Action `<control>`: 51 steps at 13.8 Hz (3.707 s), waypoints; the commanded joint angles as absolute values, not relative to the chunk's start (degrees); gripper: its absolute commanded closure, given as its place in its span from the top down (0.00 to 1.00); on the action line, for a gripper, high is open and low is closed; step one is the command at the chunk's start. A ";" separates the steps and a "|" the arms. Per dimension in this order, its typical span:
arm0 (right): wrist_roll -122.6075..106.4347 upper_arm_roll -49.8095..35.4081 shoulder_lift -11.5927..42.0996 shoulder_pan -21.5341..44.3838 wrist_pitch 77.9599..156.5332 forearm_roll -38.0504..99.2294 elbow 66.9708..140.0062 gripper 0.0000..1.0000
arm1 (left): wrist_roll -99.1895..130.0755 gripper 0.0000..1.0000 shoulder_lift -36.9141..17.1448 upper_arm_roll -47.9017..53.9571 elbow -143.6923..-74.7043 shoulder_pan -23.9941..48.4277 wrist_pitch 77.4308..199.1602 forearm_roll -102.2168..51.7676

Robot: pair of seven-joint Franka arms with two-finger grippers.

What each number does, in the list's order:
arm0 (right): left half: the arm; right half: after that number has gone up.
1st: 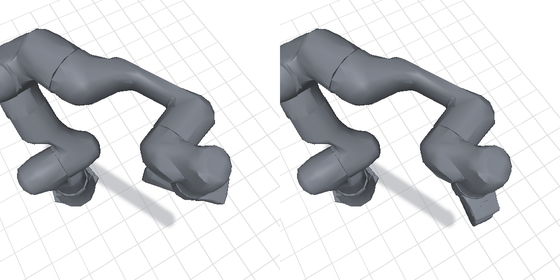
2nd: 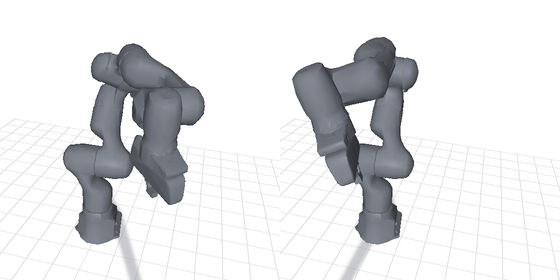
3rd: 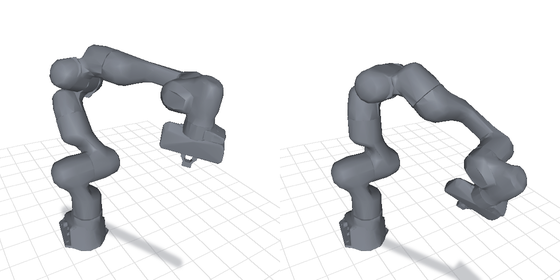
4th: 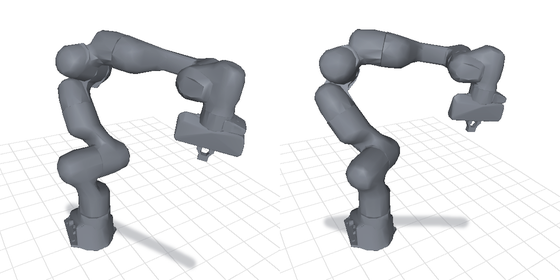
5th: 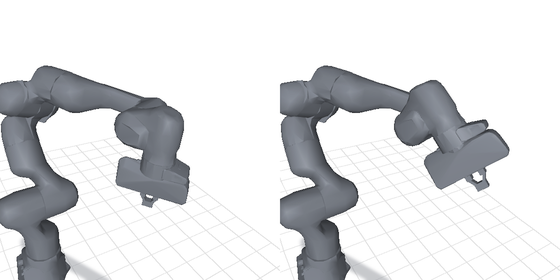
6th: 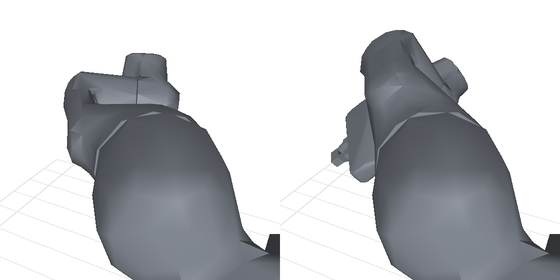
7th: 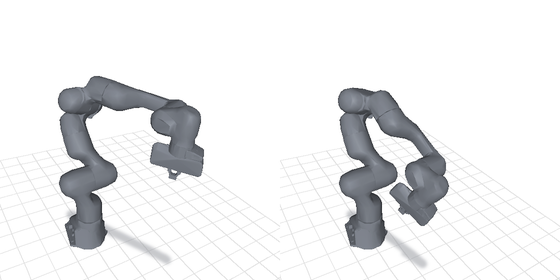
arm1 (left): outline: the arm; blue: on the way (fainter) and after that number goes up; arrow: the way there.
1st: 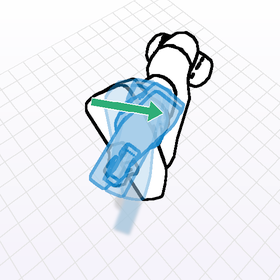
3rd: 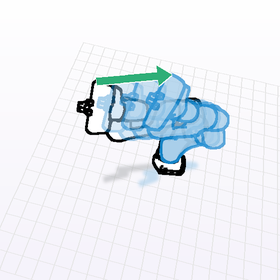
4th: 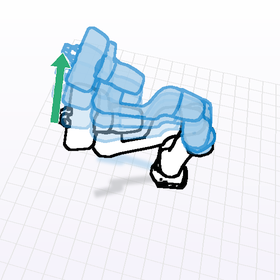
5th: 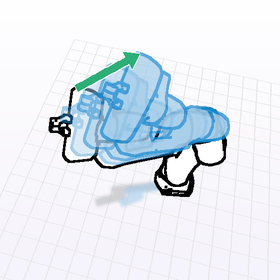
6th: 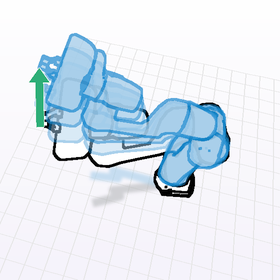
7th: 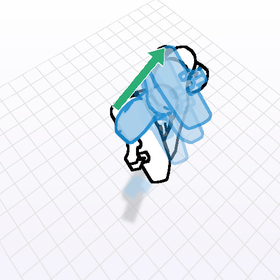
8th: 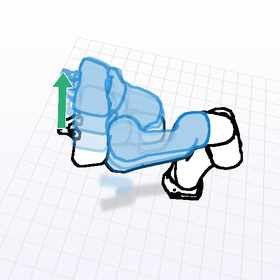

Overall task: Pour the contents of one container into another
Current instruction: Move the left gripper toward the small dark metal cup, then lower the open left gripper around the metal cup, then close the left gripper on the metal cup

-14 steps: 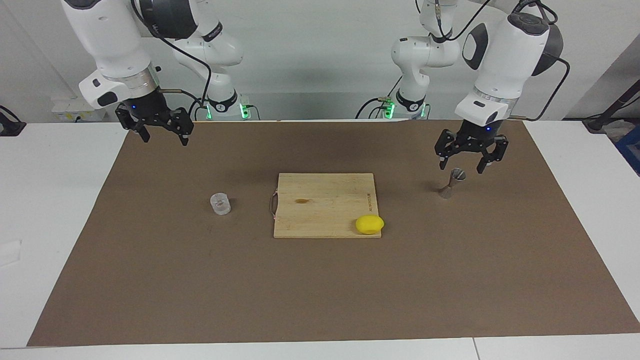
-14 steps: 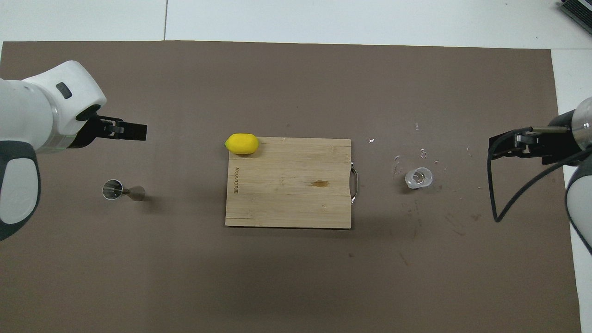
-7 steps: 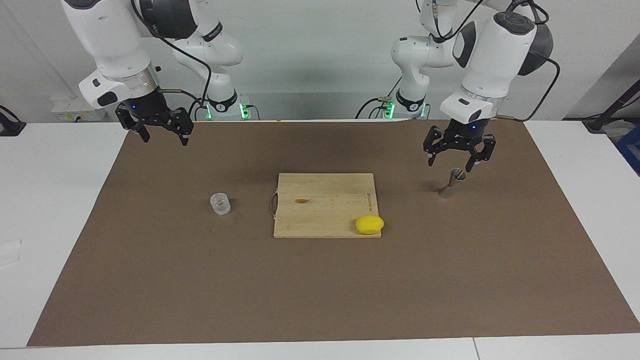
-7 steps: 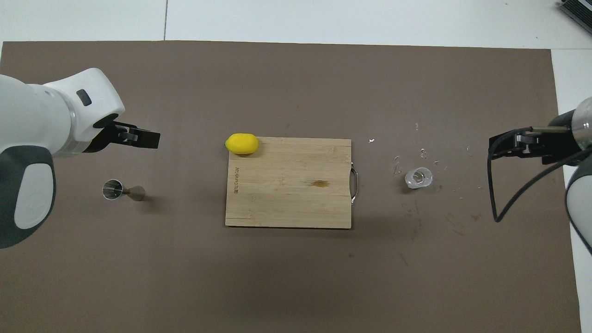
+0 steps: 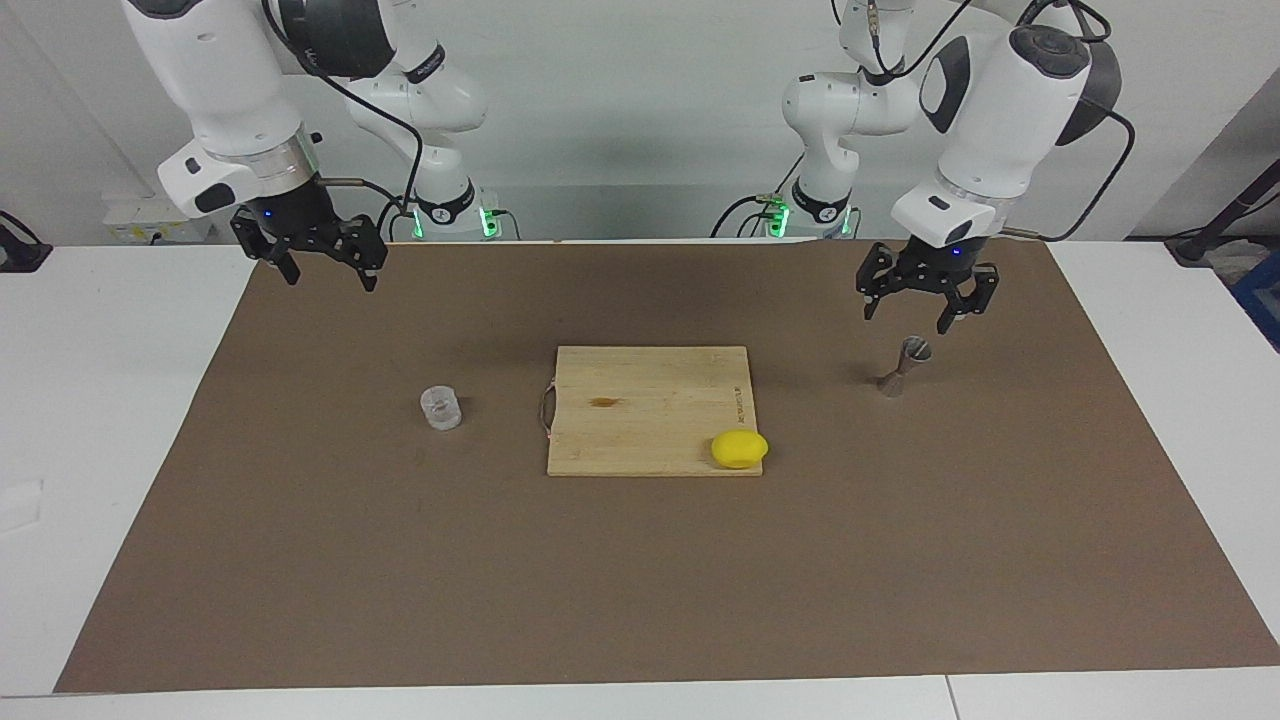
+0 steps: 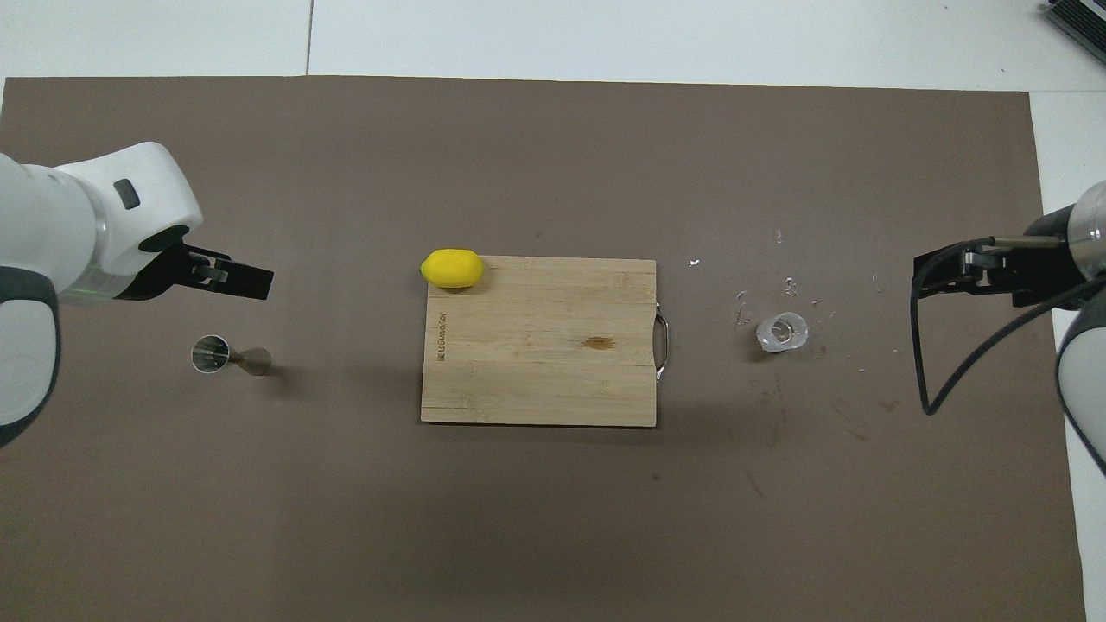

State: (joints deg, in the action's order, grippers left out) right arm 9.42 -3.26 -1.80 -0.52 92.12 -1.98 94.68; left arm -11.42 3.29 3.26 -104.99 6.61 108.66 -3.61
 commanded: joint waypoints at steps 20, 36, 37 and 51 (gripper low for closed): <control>10.20 -3.78 -2.20 -1.23 91.41 -2.55 94.83 1.00 | -88.48 1.00 -0.61 3.08 -113.98 -23.81 88.33 -49.81; 10.20 -3.78 -2.20 -1.23 91.41 -2.55 94.83 1.00 | -131.57 1.00 -14.77 2.99 -116.00 -32.43 86.12 -56.69; 10.20 -3.78 -2.20 -1.23 91.41 -2.55 94.75 1.00 | -132.53 1.00 -14.77 2.99 -117.23 -32.78 86.31 -56.86; 10.20 -3.78 -2.20 -1.23 91.41 -2.55 94.83 1.00 | -138.52 1.00 -17.75 3.08 -121.99 -31.47 85.69 -58.88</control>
